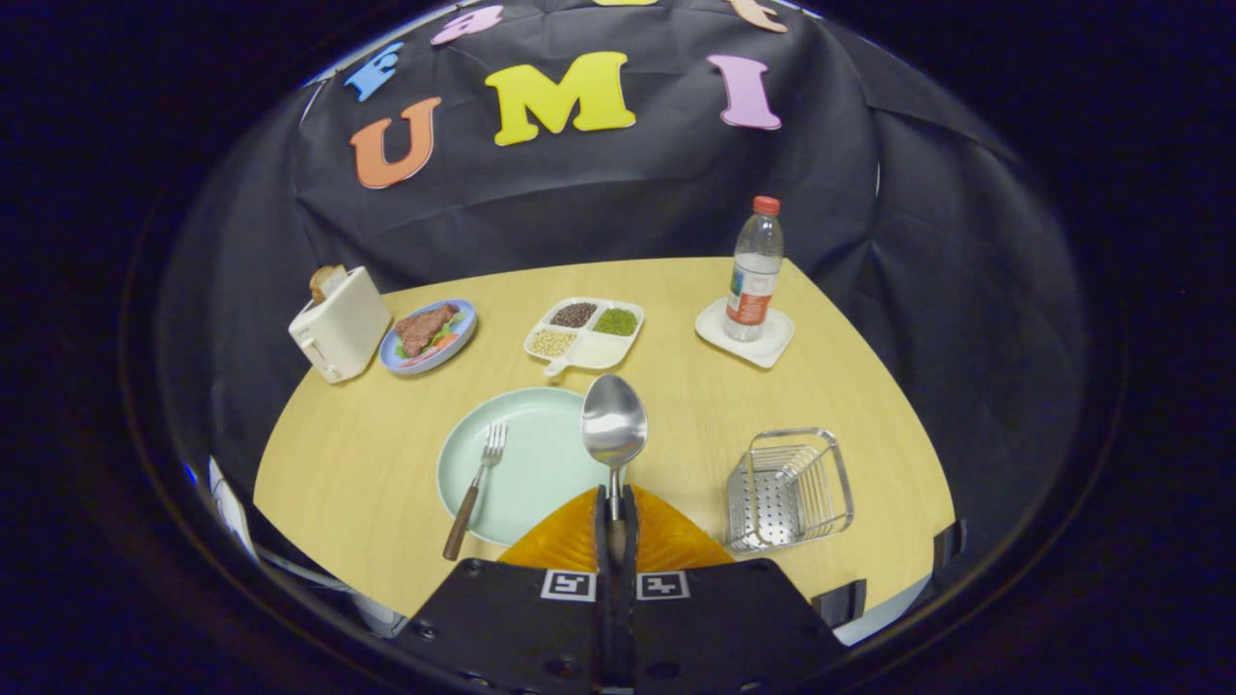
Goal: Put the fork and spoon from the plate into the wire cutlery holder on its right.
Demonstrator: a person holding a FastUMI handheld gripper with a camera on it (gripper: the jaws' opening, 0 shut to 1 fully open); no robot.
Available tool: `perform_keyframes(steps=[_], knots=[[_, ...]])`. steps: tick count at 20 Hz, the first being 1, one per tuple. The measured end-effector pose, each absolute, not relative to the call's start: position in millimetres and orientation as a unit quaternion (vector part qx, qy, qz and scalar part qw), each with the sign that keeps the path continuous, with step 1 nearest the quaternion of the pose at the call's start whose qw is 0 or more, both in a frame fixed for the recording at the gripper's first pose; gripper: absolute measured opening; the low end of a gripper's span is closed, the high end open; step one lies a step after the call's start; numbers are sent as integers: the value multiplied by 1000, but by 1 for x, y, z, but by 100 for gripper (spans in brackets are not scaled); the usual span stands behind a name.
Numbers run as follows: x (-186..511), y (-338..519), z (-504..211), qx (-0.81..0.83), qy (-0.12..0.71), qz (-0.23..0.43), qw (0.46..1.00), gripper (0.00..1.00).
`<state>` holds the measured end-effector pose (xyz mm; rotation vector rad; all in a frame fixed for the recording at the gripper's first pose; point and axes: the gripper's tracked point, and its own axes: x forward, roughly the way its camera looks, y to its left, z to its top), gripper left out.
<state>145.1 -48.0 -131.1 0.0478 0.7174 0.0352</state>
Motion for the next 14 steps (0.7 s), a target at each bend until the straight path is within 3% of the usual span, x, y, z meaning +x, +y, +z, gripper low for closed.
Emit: perform_keyframes(steps=[14], knots=[[139,-147,-152,57,381,-35,922,1]])
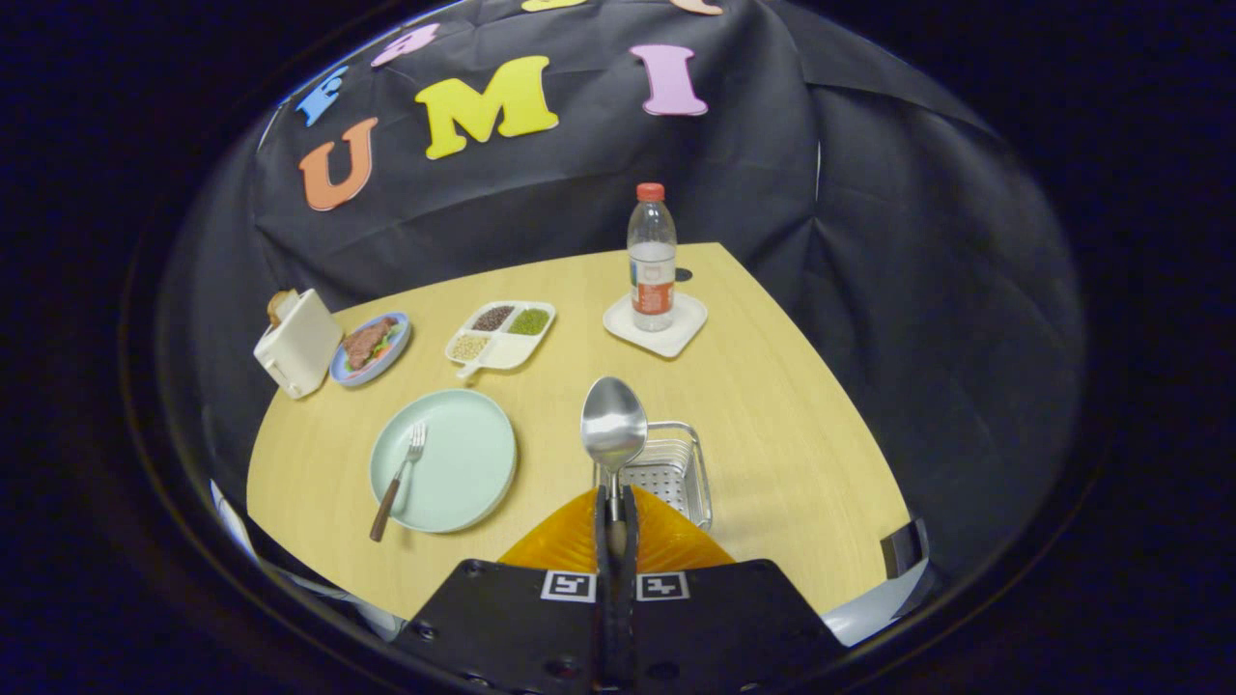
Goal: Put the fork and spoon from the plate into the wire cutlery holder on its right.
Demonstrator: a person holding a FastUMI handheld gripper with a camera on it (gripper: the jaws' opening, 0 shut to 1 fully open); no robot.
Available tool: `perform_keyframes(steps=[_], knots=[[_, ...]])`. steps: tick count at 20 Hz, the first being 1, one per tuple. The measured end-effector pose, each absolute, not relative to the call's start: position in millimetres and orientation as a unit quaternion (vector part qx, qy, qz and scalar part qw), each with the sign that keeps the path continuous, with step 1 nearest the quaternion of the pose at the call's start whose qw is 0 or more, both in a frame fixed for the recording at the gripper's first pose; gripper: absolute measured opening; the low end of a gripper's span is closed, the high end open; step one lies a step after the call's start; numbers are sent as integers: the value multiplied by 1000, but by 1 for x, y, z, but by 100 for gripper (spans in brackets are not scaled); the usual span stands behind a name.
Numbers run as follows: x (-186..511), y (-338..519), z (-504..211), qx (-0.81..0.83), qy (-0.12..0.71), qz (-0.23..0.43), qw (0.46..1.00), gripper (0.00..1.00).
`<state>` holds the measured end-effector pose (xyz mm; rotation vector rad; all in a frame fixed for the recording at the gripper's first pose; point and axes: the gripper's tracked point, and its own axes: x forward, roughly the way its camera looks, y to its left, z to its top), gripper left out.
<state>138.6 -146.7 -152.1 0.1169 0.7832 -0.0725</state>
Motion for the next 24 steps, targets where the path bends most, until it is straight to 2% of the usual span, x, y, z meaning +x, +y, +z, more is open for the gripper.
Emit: perform_keyframes(steps=[10,11,13,16,17,19,20,24], knots=[[136,-158,-171,76,406,-47,910,1],[137,-158,-169,75,403,-47,911,5],[137,-157,-164,76,394,-47,915,5],[136,-157,-153,77,381,-50,920,15],[134,-156,-148,76,376,-50,922,24],[132,-156,-140,71,366,-57,926,33],[132,-152,-135,72,359,-53,929,34],[131,-136,-116,64,332,-50,940,67]])
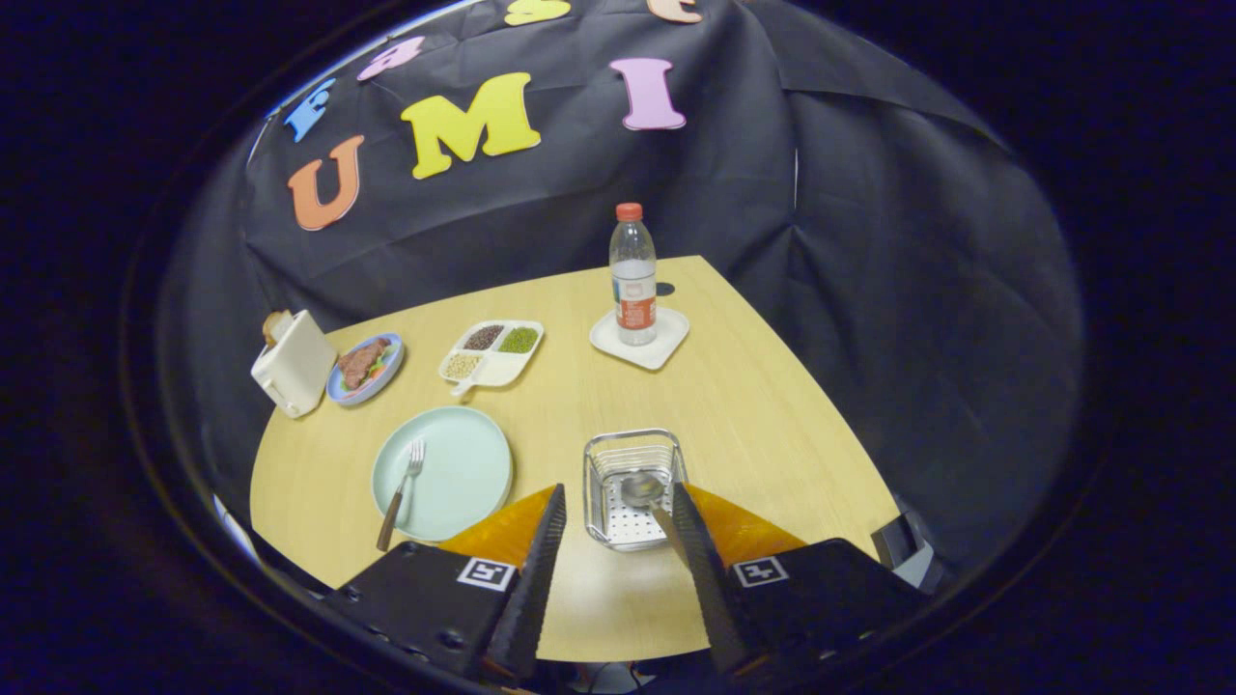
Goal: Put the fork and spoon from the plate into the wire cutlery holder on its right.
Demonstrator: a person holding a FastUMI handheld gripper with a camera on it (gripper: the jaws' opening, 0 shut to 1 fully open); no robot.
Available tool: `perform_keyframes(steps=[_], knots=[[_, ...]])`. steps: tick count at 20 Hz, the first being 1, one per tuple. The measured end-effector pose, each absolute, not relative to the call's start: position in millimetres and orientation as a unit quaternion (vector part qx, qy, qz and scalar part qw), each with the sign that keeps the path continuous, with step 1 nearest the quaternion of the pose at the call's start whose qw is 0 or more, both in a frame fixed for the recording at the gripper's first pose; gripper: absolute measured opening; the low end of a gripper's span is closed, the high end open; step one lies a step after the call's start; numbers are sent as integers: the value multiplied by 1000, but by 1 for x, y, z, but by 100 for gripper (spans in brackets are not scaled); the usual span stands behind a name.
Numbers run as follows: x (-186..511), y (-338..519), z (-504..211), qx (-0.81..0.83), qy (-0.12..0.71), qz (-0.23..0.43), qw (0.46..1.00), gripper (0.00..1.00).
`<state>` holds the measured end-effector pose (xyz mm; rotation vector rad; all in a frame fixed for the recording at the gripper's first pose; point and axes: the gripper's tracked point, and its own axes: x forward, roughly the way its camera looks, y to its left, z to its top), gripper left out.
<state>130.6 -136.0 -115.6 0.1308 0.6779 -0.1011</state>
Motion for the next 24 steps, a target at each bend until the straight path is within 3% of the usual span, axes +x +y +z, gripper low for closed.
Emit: perform_keyframes(steps=[3,8,24], knots=[[131,-118,-101,51,309,-48,949,75],[136,-70,-92,38,282,-26,958,99],[180,72,-179,24,359,37,932,97]])
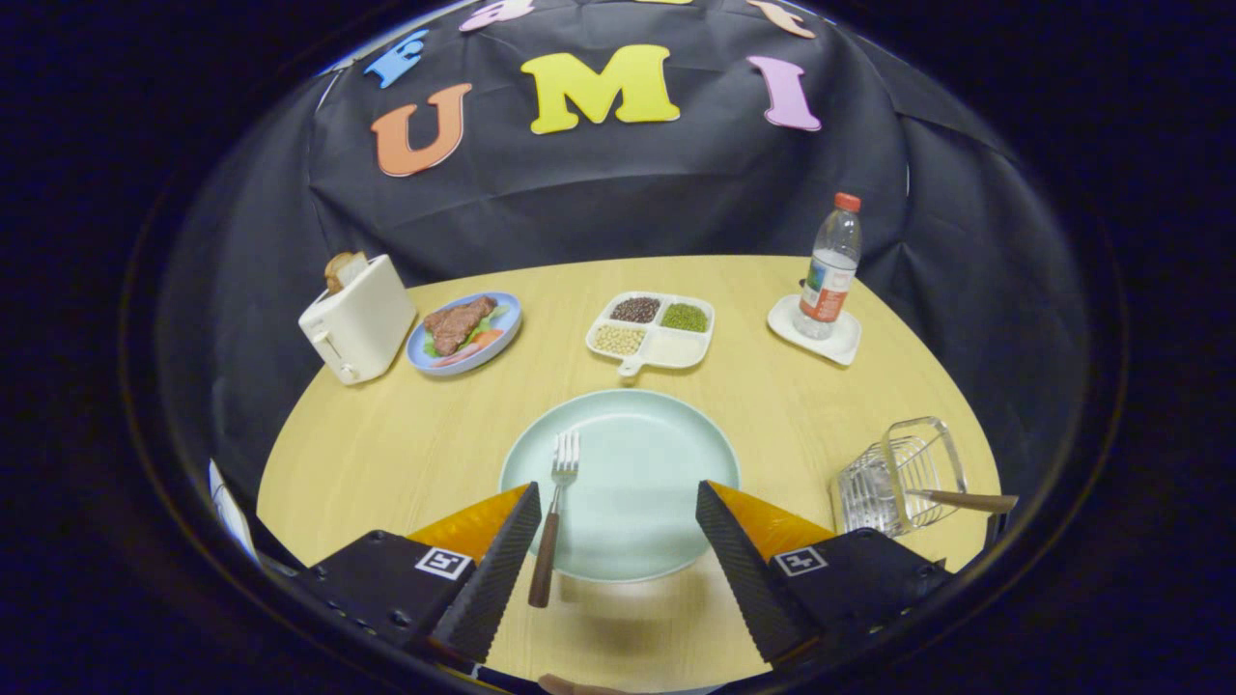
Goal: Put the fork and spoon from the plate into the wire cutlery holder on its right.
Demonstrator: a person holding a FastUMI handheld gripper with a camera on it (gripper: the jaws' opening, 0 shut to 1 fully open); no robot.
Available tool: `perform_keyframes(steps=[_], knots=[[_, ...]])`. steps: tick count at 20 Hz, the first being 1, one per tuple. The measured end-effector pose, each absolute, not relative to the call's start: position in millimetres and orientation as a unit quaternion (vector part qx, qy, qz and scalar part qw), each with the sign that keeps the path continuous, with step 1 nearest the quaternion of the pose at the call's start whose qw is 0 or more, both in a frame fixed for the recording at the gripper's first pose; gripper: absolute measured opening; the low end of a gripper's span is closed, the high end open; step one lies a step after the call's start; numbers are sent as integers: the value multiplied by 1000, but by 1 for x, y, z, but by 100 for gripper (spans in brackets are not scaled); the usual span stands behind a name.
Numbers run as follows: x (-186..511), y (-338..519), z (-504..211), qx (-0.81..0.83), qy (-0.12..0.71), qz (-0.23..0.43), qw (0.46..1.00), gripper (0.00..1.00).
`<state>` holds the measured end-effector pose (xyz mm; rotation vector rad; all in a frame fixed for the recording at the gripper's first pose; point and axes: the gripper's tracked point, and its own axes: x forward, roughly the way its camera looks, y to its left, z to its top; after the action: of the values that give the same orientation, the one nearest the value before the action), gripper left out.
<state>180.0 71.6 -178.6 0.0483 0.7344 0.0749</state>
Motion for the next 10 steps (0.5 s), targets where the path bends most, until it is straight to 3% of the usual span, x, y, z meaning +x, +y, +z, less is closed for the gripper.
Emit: perform_keyframes(steps=[10], knots=[[195,104,-231,23,406,39,913,95]])
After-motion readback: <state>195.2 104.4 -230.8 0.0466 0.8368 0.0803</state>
